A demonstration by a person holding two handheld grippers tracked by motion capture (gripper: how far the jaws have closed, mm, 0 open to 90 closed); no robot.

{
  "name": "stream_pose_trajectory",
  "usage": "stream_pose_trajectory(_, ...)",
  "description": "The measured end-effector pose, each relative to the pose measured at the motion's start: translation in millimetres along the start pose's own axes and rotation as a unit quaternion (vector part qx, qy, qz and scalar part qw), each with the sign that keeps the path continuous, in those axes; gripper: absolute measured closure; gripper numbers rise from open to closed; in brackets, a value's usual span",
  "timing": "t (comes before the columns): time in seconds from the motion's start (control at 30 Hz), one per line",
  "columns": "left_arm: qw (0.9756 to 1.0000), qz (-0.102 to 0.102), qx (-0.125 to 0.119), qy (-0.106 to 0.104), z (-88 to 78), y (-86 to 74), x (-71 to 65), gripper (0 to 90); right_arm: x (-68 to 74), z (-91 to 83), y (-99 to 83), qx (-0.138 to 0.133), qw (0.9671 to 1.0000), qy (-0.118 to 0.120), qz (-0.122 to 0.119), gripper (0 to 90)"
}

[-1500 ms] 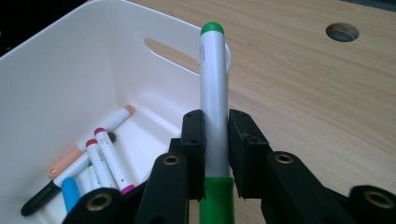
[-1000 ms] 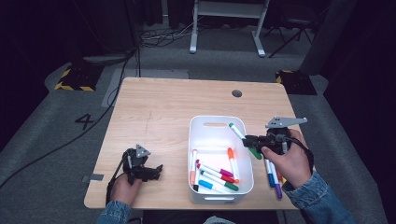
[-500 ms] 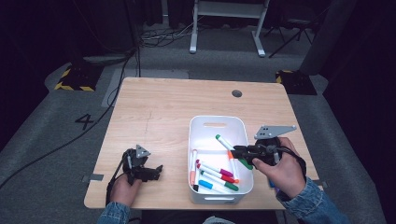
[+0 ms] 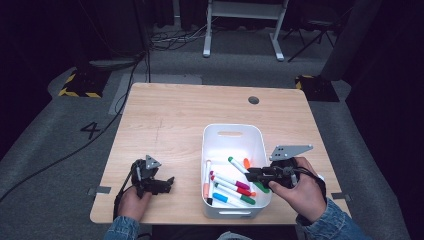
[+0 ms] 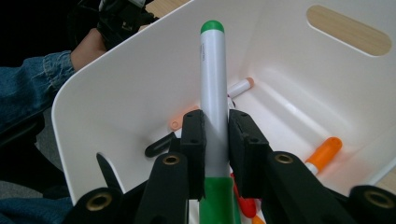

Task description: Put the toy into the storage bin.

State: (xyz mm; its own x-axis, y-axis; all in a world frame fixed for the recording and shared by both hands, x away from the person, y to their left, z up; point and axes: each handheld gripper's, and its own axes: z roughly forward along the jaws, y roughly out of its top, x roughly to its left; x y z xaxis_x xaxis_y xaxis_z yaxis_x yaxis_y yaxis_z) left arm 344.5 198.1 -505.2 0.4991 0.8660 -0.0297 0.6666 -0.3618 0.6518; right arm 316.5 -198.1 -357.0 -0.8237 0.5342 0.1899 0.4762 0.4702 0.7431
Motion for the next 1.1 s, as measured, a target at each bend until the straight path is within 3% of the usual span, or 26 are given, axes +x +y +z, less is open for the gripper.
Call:
stream_pose_trajectory(0.3,1.0,0.0,0.0,0.0,0.0,0.0,0.0,0.0,10.2,6.1,-9.2,0.034,0.9993,0.014,-0.003,77.2)
stream_pose_trajectory(0.57,1.0,0.0,0.0,0.0,0.0,0.0,0.0,0.0,18.6,11.3,-9.5,0.064,0.9975,0.017,-0.022,77.1)
stream_pose_trajectory(0.7,1.0,0.0,0.0,0.0,0.0,0.0,0.0,0.0,23.3,15.7,-10.5,0.092,0.9948,0.012,-0.043,77.1)
stream_pose_trajectory(0.9,1.0,0.0,0.0,0.0,0.0,0.0,0.0,0.0,26.3,20.3,-10.7,0.127,0.9908,0.007,-0.047,76.9)
stream_pose_trajectory(0.97,1.0,0.0,0.0,0.0,0.0,0.0,0.1,0.0,25.6,21.4,-10.8,0.147,0.9879,0.004,-0.049,68.5)
stream_pose_trajectory(1.03,1.0,0.0,0.0,0.0,0.0,0.1,0.1,0.0,26.4,20.4,-11.2,0.119,0.9919,0.007,-0.044,54.9)
stream_pose_trajectory(1.1,1.0,0.0,0.0,0.0,0.0,0.1,0.1,0.0,26.6,16.0,-10.7,0.105,0.9937,0.012,-0.038,54.3)
